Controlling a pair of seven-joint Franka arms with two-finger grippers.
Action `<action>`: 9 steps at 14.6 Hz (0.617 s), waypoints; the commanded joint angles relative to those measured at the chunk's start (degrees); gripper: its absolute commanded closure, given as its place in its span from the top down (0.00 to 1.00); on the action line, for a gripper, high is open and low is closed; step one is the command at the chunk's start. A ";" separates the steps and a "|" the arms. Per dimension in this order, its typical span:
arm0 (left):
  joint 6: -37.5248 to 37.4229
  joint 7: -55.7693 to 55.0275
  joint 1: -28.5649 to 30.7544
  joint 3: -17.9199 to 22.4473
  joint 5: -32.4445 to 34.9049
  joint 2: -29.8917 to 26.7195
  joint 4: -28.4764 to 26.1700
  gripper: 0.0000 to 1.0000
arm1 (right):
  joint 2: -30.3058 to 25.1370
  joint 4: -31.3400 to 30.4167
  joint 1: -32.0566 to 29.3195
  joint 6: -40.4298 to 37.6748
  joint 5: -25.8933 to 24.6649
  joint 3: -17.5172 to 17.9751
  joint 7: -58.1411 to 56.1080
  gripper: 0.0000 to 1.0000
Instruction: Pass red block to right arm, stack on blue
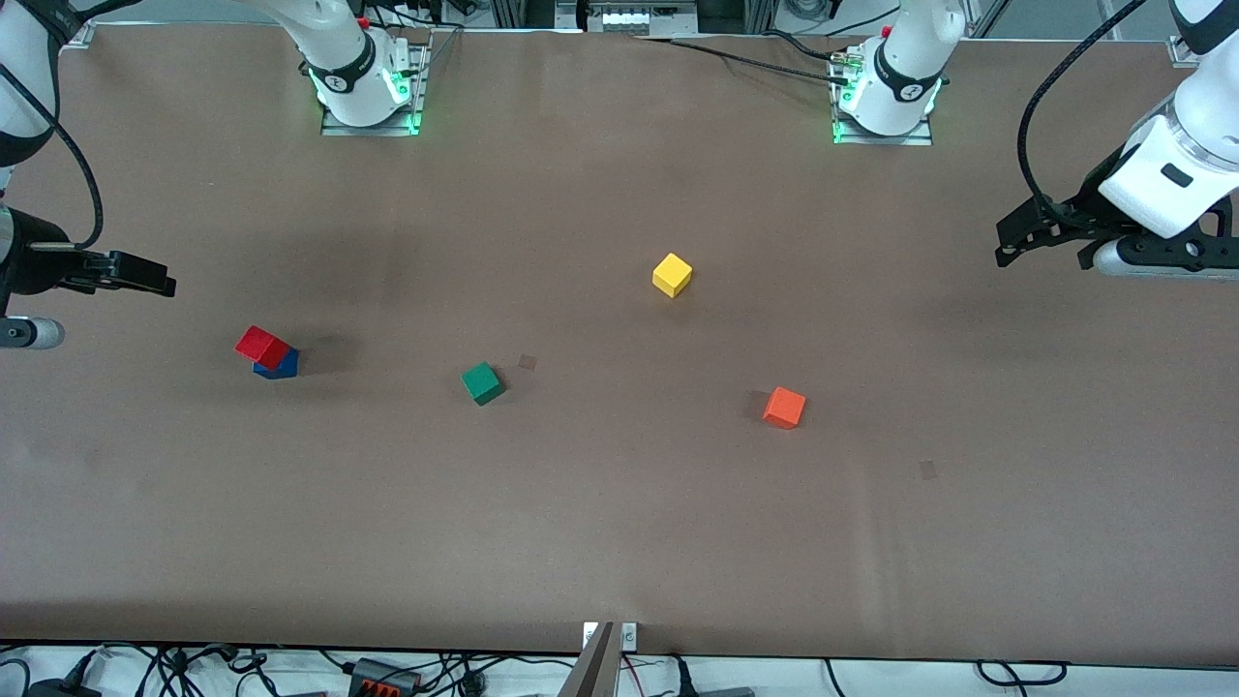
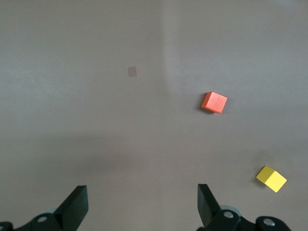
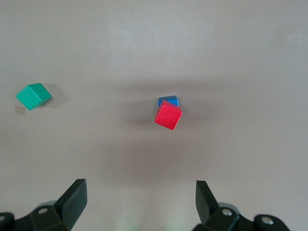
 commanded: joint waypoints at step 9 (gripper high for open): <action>-1.48 -0.56 0.11 -0.08 0.14 1.06 2.48 1.00 | -3.48 1.38 -23.88 4.17 -5.46 25.66 1.94 1.00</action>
